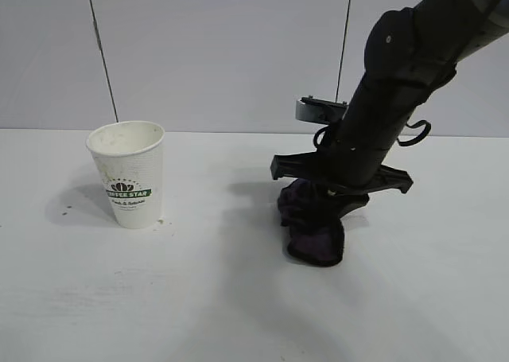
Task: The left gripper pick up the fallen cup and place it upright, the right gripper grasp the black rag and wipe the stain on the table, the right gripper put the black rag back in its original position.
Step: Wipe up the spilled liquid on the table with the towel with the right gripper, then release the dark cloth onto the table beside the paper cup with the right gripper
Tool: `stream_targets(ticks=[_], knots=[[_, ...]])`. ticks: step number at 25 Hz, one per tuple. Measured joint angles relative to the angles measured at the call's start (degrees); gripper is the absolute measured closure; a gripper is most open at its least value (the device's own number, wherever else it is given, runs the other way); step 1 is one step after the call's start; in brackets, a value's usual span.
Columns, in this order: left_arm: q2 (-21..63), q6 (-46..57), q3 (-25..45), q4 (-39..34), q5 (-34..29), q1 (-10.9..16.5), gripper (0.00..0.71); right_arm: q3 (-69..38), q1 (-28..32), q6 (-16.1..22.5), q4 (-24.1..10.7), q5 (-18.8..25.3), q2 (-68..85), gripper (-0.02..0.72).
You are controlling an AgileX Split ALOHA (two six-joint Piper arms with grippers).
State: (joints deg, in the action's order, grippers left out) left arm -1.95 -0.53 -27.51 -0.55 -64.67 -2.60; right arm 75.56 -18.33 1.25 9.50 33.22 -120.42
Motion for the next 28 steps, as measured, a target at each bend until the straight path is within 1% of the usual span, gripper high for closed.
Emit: stream_targets(ticks=[2, 3, 5, 7, 8, 12, 13, 16, 20, 24, 25, 26, 28], knots=[[0.0, 0.0, 0.0, 0.0, 0.0, 0.0, 0.015, 0.0, 0.71, 2.25, -2.57, 0.23, 0.16, 0.619], [0.0, 0.0, 0.0, 0.0, 0.0, 0.0, 0.015, 0.0, 0.9, 3.24, -2.95, 0.36, 0.18, 0.619], [0.0, 0.0, 0.0, 0.0, 0.0, 0.0, 0.015, 0.06, 0.9, 3.91, -2.59, 0.7, 0.18, 0.619], [0.0, 0.0, 0.0, 0.0, 0.0, 0.0, 0.015, 0.11, 0.76, 3.42, -0.92, 1.12, 0.18, 0.619], [0.0, 0.0, 0.0, 0.0, 0.0, 0.0, 0.015, 0.11, 0.48, 2.56, 0.6, 1.51, 0.18, 0.619], [0.0, 0.0, 0.0, 0.0, 0.0, 0.0, 0.015, 0.12, -2.55, -3.16, 8.8, 1.34, -0.16, 0.619], [0.0, 0.0, 0.0, 0.0, 0.0, 0.0, 0.015, 0.52, -3.7, -4.15, 9.86, 1.22, -0.35, 0.619], [0.0, 0.0, 0.0, 0.0, 0.0, 0.0, 0.015, 3.17, -5.4, -5.25, 10.63, 1.48, -1.09, 0.619], [0.0, 0.0, 0.0, 0.0, 0.0, 0.0, 0.015, 7.93, -5.54, -4.67, 10.7, 2.31, -1.4, 0.619], [0.0, 0.0, 0.0, 0.0, 0.0, 0.0, 0.015, 10.53, -5.54, -4.55, 10.7, 6.56, -1.4, 0.619], [0.0, 0.0, 0.0, 0.0, 0.0, 0.0, 0.015, 10.65, -5.54, -4.63, 10.65, 7.64, -1.4, 0.61], [0.0, 0.0, 0.0, 0.0, 0.0, 0.0, 0.015, 10.65, -5.54, -4.91, 10.65, 8.7, -1.4, 0.582], [0.0, 0.02, 0.0, 0.0, 0.0, 0.0, 0.015, 10.74, -5.54, -5.33, 10.08, 10.62, -1.4, 0.478]])
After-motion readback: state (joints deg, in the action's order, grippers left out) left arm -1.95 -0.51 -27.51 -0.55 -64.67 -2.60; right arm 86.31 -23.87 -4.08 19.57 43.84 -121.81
